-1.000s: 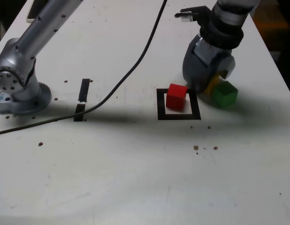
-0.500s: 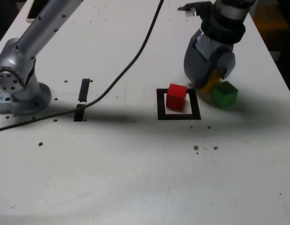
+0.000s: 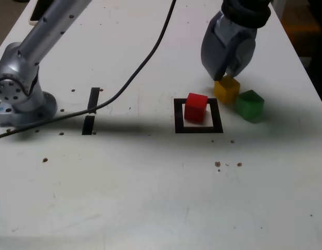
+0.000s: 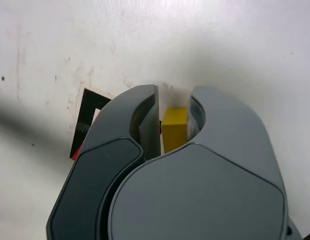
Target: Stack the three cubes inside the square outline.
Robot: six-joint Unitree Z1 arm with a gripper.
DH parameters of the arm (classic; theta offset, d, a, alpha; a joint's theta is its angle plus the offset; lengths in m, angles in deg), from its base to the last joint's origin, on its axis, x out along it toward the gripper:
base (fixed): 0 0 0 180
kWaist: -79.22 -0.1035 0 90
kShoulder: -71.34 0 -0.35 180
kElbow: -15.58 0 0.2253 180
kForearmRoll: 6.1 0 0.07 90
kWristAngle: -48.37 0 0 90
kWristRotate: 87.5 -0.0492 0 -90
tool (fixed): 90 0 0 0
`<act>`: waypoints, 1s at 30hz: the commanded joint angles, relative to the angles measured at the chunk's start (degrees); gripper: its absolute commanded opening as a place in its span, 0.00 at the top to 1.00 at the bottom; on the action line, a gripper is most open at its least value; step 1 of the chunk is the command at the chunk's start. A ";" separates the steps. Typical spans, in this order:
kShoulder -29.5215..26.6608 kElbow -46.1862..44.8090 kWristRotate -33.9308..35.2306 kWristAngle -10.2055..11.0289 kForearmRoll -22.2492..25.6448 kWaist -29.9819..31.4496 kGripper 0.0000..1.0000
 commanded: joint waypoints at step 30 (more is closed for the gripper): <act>-4.05 -10.26 7.58 -0.12 -8.57 3.75 0.00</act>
